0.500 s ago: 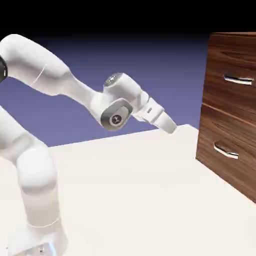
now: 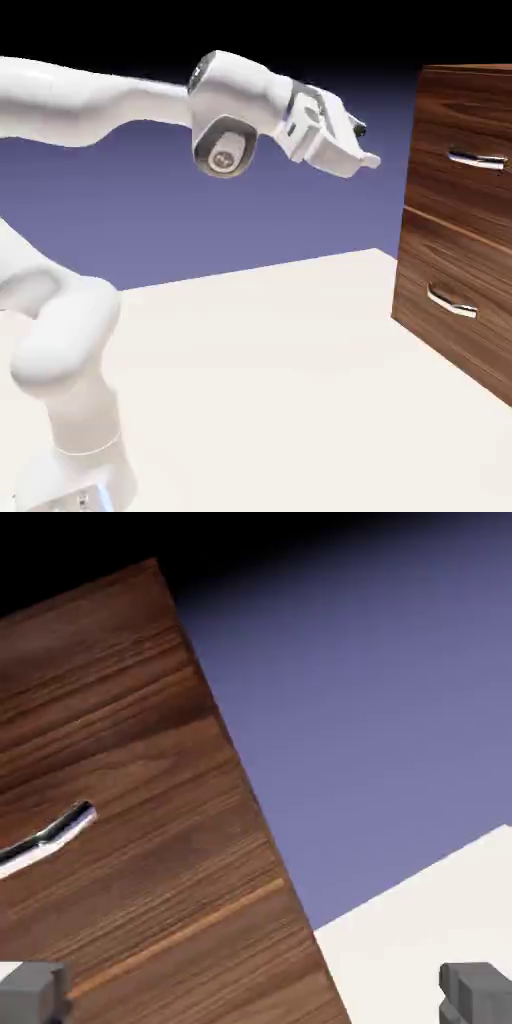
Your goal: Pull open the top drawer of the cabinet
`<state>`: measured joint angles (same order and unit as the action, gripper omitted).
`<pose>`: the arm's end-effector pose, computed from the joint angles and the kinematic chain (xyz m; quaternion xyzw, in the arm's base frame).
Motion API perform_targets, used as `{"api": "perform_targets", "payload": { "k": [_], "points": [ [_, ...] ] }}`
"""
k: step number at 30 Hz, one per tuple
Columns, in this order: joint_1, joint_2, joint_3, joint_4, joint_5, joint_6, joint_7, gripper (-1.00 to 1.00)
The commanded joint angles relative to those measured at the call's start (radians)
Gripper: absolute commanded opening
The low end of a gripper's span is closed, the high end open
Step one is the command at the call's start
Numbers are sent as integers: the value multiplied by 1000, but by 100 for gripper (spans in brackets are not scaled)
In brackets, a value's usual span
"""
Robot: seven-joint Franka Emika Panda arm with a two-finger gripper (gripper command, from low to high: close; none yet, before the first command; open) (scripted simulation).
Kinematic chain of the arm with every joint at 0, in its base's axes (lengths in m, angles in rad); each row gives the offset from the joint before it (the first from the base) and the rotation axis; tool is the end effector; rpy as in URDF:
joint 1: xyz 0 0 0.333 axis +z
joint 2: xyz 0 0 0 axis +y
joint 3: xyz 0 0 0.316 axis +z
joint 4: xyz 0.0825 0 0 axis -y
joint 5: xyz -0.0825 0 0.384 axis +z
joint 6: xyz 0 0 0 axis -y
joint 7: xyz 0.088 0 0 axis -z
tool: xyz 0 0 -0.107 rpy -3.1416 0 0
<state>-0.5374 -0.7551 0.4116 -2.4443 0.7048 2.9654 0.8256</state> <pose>0.3779 -0.0348 0.6762 -0.6017 0.5414 -0.5054 0.2990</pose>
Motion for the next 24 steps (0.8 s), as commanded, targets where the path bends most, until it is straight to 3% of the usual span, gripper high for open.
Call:
{"api": "perform_targets", "payload": {
  "k": [1,24],
  "points": [
    [-34,-11,25,23,44,-4,5,0],
    [-814,-274,610,542,1044,-106,125,0]
  ]
}}
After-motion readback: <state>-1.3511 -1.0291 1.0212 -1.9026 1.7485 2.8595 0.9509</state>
